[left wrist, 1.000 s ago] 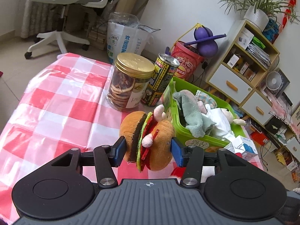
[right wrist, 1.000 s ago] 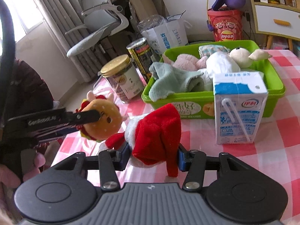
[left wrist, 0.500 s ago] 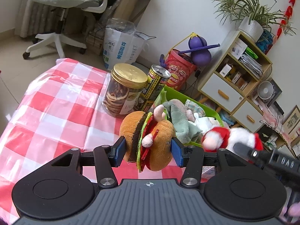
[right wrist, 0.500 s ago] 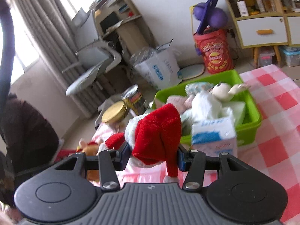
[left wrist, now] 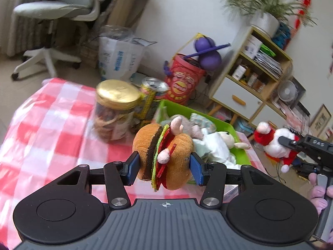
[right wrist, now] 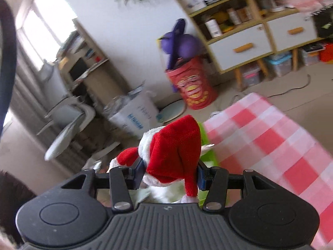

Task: Organize soft objects
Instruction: 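Carry the burger with the left tool while the right tool carries Santa into the bin, then open the left tool to drop the burger while the right tool releases Santa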

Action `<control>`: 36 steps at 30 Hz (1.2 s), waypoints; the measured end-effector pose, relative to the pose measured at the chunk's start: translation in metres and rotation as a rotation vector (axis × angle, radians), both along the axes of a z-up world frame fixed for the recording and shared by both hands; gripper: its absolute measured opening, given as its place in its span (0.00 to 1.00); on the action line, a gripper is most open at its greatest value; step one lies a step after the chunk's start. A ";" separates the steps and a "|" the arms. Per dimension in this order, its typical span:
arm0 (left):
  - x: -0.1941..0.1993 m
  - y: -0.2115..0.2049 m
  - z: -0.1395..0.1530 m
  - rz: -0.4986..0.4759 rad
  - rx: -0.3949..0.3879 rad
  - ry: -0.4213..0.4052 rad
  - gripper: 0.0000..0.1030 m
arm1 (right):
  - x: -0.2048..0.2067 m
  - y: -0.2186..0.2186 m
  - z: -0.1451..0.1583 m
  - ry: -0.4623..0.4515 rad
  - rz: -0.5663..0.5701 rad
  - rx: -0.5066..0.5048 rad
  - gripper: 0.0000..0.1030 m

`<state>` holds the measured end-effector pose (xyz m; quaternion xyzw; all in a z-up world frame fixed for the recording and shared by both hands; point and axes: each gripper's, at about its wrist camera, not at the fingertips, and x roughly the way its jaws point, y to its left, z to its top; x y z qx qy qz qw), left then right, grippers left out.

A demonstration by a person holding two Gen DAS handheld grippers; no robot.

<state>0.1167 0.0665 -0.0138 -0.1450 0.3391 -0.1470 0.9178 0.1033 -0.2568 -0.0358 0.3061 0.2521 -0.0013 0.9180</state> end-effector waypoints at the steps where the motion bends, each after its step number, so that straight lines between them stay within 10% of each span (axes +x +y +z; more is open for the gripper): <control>1: 0.004 -0.007 0.000 -0.015 0.008 -0.007 0.50 | 0.002 -0.005 -0.005 0.012 -0.008 -0.002 0.21; 12: 0.068 -0.084 -0.030 -0.144 0.084 0.034 0.50 | 0.048 -0.002 -0.041 0.140 0.173 -0.081 0.20; 27: 0.092 -0.075 -0.059 -0.093 0.066 0.110 0.52 | 0.068 0.009 -0.070 0.203 0.244 -0.094 0.19; 36: 0.070 -0.068 -0.034 -0.087 0.087 0.013 0.76 | 0.058 0.001 -0.045 0.159 0.188 -0.052 0.45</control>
